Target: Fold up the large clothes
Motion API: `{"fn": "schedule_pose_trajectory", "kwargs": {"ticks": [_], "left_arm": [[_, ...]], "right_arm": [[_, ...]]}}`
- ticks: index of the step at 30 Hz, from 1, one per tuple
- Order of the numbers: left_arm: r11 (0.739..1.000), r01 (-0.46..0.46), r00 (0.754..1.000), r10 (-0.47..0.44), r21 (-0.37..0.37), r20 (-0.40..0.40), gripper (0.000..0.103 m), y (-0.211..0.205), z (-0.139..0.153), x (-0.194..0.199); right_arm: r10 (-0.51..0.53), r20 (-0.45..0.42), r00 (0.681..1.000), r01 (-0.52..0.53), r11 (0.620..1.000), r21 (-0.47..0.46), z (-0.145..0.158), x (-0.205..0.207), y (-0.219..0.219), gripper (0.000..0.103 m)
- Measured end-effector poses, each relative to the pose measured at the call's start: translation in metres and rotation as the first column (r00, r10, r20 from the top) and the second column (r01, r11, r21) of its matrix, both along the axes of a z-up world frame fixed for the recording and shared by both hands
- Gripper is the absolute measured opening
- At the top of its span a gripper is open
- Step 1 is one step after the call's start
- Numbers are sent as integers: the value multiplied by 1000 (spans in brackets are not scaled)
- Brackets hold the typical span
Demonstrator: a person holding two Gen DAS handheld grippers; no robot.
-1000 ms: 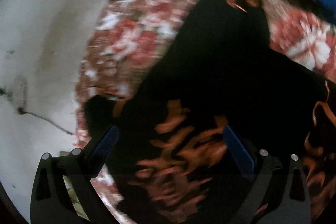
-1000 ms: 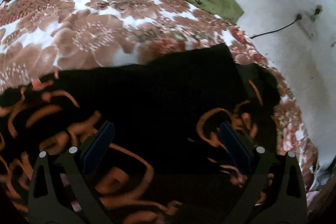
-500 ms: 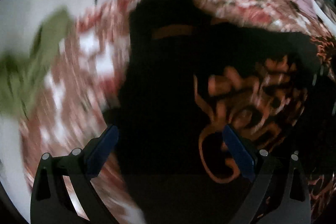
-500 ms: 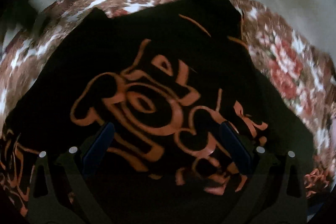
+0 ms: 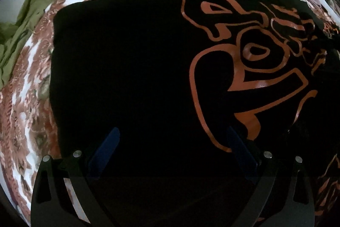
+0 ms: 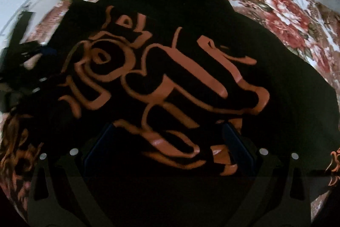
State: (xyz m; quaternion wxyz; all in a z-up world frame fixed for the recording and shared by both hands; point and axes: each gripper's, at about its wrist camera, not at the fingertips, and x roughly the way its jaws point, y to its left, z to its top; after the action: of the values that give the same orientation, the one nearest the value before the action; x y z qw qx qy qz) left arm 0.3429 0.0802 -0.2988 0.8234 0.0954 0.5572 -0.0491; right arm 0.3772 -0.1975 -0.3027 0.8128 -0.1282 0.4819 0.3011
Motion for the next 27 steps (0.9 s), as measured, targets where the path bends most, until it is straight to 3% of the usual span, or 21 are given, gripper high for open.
{"fn": "schedule_pose_trajectory", "kwargs": {"ticks": [2, 4, 6, 9, 13, 19, 24, 27], "left_arm": [[1000, 2, 1000, -3, 23, 6, 99, -2, 5, 2], [998, 0, 998, -3, 57, 61, 98, -9, 19, 2], [1000, -1, 994, -1, 18, 106, 98, -24, 37, 1], [1000, -9, 988, 10, -6, 151, 98, -59, 58, 1], [998, 62, 977, -58, -12, 204, 98, -120, 77, -1], [979, 205, 949, -201, 11, 241, 98, -231, 93, -10], [966, 257, 935, -242, -27, 261, 98, -306, 101, -9], [961, 274, 933, -256, -38, 254, 98, -345, 98, -4]], "right_arm": [[30, -16, 999, -30, 999, 24, 7, -9, -6, 98], [12, -44, 999, -9, 996, 85, 16, -15, -16, 98], [-15, -74, 997, 22, 995, 97, 22, -15, -20, 98], [-80, -23, 997, 81, 995, 54, 40, -15, -30, 98], [-129, 17, 992, 128, 990, 65, 66, -7, -73, 98], [-335, 52, 941, 335, 942, 4, 110, 9, -191, 98], [-490, -46, 870, 492, 867, 74, 132, 27, -301, 98], [-545, -32, 838, 546, 837, 45, 144, 34, -358, 98]]}}
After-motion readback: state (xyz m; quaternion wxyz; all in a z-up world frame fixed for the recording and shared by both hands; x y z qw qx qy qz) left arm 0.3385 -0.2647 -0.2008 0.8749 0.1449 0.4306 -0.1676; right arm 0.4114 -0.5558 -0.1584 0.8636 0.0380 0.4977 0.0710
